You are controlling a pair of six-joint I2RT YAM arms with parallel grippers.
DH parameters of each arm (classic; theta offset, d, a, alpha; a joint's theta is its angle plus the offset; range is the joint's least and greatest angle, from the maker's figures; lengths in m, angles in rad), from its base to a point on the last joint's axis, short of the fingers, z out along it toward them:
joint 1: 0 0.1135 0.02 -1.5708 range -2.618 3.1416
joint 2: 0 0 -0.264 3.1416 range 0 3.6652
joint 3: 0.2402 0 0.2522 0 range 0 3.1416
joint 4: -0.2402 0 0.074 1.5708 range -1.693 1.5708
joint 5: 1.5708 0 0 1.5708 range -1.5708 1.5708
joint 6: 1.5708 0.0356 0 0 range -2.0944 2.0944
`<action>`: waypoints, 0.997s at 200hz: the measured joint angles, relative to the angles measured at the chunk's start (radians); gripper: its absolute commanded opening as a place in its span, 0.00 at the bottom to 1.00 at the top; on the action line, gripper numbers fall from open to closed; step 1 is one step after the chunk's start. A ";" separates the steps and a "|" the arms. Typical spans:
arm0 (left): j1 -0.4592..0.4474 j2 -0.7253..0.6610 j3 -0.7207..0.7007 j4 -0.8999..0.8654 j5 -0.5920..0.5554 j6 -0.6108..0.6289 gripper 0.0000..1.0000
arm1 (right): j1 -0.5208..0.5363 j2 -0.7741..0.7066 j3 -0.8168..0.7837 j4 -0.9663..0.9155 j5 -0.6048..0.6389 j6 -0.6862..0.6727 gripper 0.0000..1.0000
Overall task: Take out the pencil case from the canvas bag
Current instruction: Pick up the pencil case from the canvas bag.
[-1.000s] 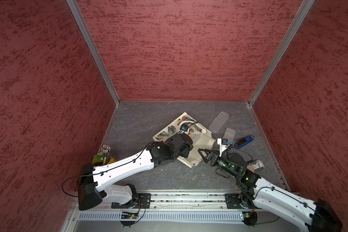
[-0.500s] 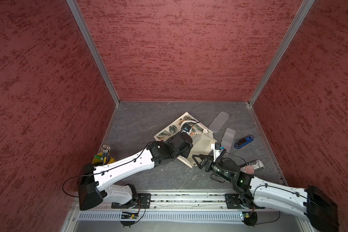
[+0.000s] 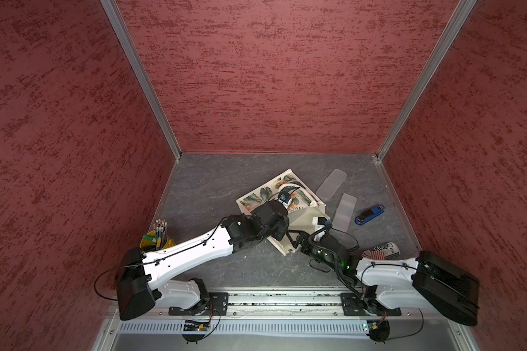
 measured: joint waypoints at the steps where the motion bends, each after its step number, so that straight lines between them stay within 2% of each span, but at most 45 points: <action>1: 0.000 0.000 -0.001 0.001 0.000 0.000 0.00 | -0.003 0.004 0.002 0.003 0.000 0.003 0.97; 59: -0.001 -0.016 -0.023 0.022 0.008 -0.006 0.00 | -0.111 0.187 0.065 0.195 -0.061 0.092 0.92; 113: -0.008 -0.016 -0.023 0.021 0.006 -0.012 0.00 | -0.121 0.340 0.119 0.323 -0.108 0.136 0.88; 199: -0.030 0.009 -0.023 0.022 0.004 -0.012 0.00 | -0.121 0.368 0.137 0.384 -0.116 0.154 0.87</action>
